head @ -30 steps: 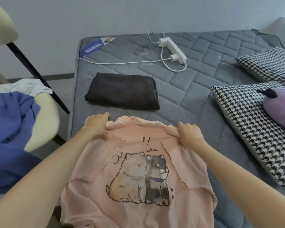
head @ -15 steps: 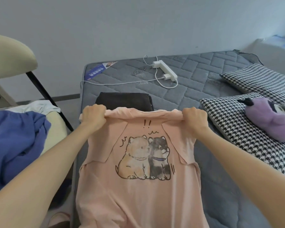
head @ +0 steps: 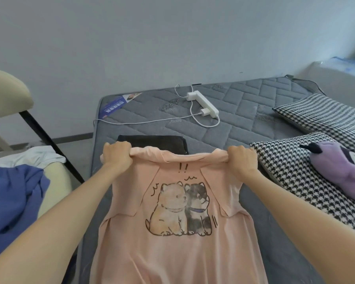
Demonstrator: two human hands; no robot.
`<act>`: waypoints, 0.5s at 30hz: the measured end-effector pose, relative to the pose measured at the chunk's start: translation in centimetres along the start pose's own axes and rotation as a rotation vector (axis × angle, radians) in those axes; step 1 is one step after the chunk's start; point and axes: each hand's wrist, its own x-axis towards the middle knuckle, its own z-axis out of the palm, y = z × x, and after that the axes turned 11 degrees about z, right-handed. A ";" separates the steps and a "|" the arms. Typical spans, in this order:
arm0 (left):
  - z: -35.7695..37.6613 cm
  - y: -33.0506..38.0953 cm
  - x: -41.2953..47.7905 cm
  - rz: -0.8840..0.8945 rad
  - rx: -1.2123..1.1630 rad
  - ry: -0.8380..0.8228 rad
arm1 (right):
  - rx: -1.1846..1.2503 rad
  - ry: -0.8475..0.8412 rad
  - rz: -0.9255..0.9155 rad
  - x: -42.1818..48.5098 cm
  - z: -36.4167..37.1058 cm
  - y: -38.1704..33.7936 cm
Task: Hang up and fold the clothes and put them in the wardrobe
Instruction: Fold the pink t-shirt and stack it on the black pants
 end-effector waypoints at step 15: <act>5.0 0.2 1.8 0.097 -0.294 -0.094 | 0.379 -0.162 -0.026 0.7 6.9 -2.4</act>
